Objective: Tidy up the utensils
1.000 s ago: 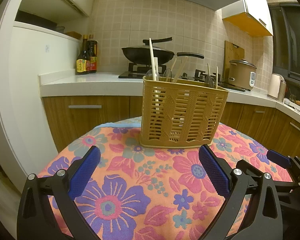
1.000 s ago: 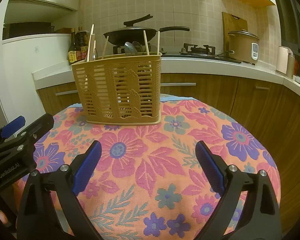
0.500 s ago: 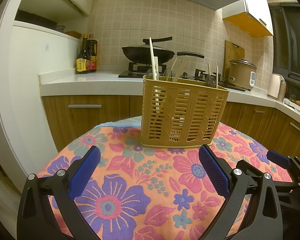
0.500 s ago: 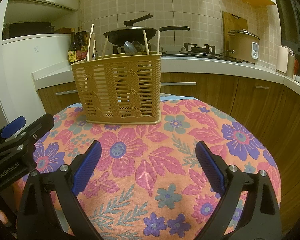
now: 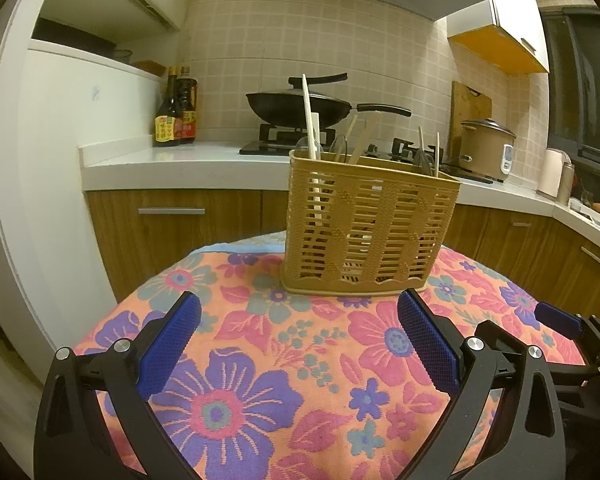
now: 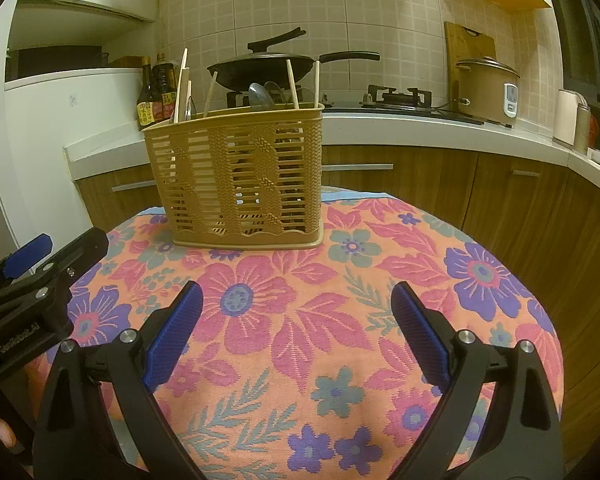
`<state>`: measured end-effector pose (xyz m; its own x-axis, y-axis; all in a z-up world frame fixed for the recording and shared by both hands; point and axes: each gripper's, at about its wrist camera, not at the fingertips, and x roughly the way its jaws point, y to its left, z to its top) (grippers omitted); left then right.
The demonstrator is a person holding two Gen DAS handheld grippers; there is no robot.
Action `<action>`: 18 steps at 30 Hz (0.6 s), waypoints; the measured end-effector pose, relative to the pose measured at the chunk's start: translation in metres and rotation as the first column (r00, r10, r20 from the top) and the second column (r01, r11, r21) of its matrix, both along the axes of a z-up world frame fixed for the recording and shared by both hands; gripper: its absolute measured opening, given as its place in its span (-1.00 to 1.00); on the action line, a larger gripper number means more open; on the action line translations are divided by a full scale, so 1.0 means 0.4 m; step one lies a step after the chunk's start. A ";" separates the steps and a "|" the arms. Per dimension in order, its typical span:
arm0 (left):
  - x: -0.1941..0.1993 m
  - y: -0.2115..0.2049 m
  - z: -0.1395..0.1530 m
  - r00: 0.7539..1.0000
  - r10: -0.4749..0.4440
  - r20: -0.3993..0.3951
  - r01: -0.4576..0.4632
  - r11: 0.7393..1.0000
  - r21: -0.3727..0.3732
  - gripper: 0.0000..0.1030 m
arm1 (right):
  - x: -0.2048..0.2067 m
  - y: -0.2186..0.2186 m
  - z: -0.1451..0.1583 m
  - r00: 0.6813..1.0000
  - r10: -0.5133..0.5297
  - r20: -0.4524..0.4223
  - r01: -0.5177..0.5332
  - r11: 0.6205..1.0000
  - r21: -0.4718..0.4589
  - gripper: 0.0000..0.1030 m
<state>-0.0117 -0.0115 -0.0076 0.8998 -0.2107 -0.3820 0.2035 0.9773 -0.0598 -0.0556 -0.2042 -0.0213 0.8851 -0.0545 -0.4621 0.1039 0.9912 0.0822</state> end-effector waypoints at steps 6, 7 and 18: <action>-0.001 -0.002 0.000 1.000 0.004 -0.001 -0.004 1.000 0.003 0.85 | -0.001 0.000 0.000 1.000 0.000 0.000 0.000 1.000 0.000 0.75; 0.000 0.000 -0.001 1.000 0.005 -0.002 -0.005 1.000 0.002 0.85 | 0.000 0.000 0.000 1.000 0.000 0.000 0.000 1.000 0.000 0.75; 0.000 0.002 0.001 1.000 0.005 -0.004 -0.005 1.000 0.002 0.85 | 0.000 0.000 0.000 1.000 -0.001 -0.001 0.001 1.000 0.000 0.76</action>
